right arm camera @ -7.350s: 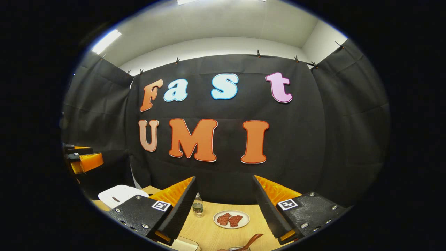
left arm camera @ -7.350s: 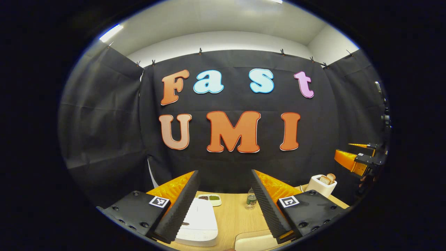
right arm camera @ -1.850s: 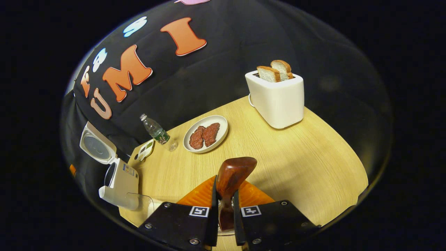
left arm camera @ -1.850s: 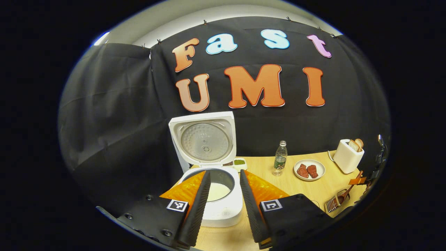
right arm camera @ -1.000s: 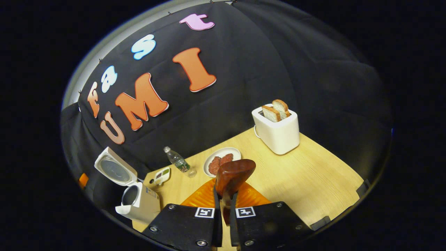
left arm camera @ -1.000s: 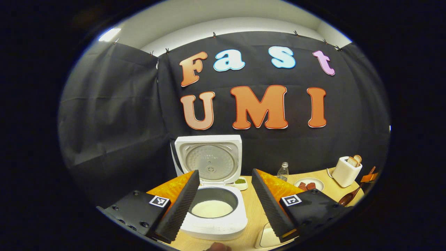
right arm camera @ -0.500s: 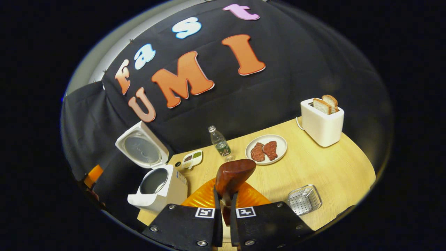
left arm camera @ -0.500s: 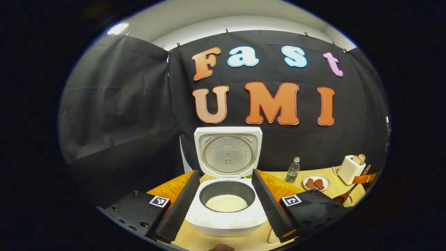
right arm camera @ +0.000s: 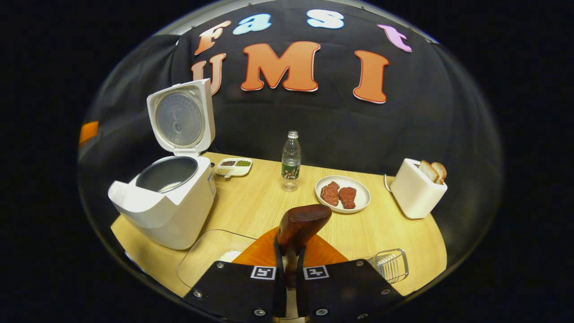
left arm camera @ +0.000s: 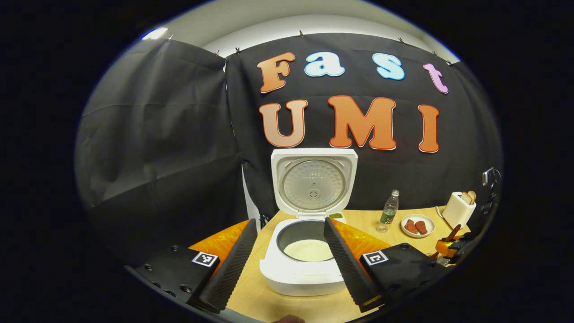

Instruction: Close the left gripper, press the button to open the rice cooker; take a wooden spoon from the chopstick holder with the right hand, scoop a spoonful of rice and pour it into the rice cooker, then put the wooden spoon back into the chopstick holder.

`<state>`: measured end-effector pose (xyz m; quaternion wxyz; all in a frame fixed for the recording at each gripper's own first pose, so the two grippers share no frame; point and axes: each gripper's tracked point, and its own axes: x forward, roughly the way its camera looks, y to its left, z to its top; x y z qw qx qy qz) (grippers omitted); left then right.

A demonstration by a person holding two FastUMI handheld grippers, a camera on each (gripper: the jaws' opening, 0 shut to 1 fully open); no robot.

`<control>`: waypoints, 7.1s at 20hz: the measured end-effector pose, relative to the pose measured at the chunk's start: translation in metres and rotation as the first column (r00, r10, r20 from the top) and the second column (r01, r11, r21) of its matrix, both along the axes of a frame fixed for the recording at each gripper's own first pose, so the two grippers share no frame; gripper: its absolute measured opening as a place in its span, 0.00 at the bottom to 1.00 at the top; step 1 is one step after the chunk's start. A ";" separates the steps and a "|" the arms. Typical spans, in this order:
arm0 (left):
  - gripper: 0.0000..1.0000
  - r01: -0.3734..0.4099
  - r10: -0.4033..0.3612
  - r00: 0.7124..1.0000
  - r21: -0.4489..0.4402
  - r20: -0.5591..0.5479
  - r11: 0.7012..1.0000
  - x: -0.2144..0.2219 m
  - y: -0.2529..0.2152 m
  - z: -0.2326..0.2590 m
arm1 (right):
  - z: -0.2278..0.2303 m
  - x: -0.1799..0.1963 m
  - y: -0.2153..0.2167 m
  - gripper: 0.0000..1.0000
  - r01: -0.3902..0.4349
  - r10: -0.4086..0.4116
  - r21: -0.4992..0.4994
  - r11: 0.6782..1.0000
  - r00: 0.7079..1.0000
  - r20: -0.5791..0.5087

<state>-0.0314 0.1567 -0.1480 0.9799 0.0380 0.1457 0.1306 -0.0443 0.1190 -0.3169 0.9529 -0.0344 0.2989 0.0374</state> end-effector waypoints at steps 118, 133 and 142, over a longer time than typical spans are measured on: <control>0.96 -0.186 0.187 0.980 -0.014 0.063 0.982 -0.025 0.132 -0.012 | 0.155 0.191 0.281 0.07 -0.376 0.307 0.418 0.827 0.925 0.226; 0.96 -0.172 0.171 0.984 0.009 0.058 0.985 -0.022 0.119 -0.012 | 0.208 0.159 0.312 0.07 -0.621 0.519 0.138 0.771 0.739 0.429; 0.96 -0.176 0.175 0.983 0.012 0.064 0.984 -0.025 0.102 -0.008 | 0.257 0.147 0.278 0.06 -0.626 0.453 0.341 0.701 0.761 0.465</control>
